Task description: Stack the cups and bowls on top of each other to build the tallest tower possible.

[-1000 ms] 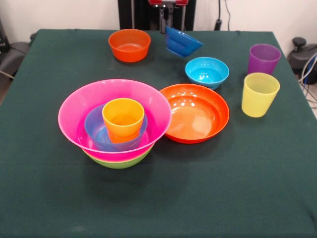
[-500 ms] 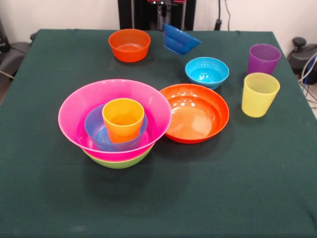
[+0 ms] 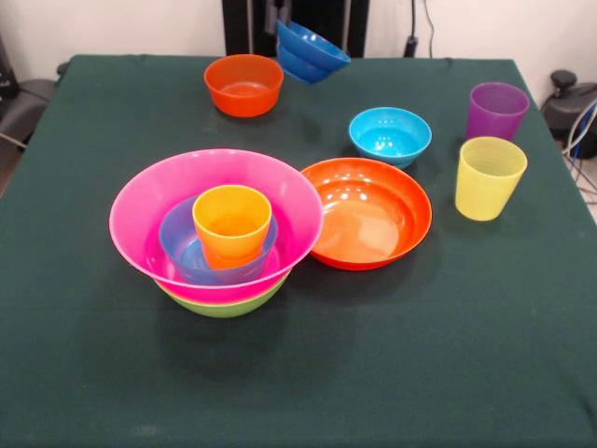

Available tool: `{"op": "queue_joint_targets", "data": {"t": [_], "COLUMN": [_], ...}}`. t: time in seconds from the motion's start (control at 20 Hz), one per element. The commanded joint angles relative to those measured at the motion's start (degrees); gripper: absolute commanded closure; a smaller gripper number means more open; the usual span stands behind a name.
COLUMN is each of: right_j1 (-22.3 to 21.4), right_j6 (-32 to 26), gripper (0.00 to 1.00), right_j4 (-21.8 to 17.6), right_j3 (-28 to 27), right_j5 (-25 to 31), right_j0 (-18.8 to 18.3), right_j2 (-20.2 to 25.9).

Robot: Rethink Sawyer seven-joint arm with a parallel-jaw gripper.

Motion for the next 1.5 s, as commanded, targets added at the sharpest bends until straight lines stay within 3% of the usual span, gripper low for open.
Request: {"op": "queue_joint_targets", "data": {"t": [0.05, 0.2, 0.5, 0.8, 1.5], "right_j1": [-8.35, -10.95, -13.21, -16.53, -16.76], "right_j6": [10.24, 10.57, 9.70, 8.51, 5.57], "gripper": [1.00, 1.00, 1.00, 1.00, 1.00], "right_j4": [-2.51, -2.81, -3.05, -3.55, -1.49], "right_j3": [0.68, 1.26, 1.43, 1.70, -1.27], "right_j5": [12.77, 15.66, 17.58, 23.78, 28.14], "right_j0": [-2.96, -5.49, -7.97, -15.58, -16.56], "right_j2": [10.69, 13.74, 15.43, 23.82, 26.12]}}
